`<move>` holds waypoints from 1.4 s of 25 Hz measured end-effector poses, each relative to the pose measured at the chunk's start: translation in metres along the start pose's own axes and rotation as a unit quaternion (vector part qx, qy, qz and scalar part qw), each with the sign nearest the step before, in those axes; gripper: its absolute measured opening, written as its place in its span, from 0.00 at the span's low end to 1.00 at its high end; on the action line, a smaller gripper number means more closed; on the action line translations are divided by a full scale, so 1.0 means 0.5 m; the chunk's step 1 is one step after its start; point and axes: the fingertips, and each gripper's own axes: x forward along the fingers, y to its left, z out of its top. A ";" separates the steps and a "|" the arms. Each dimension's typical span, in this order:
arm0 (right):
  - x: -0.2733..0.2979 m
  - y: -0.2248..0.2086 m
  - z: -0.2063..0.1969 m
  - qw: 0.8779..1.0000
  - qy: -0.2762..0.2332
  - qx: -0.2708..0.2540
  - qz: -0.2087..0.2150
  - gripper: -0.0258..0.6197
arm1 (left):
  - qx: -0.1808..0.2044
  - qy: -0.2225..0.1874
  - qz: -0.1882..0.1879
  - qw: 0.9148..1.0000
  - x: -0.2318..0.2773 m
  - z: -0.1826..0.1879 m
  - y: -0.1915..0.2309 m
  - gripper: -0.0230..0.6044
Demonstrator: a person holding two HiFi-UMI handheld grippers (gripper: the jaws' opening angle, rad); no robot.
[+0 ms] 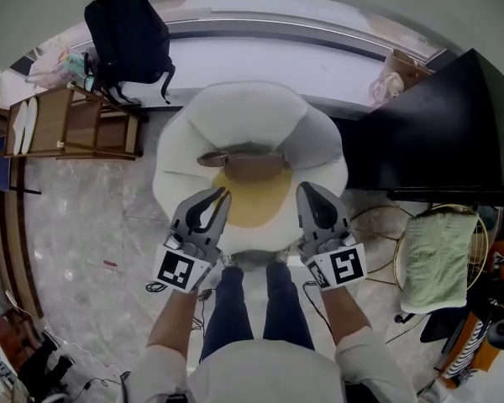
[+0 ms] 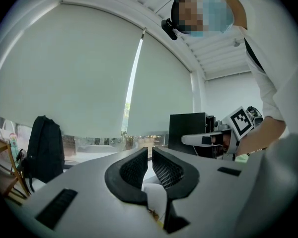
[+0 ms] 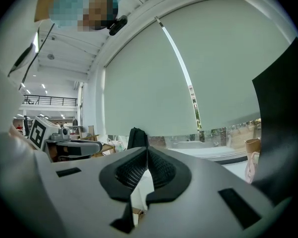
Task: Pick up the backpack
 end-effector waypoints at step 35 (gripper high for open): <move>0.111 -0.100 -0.359 0.999 0.037 0.011 0.002 0.09 | -0.032 0.046 0.033 0.998 0.082 -0.341 0.102 0.11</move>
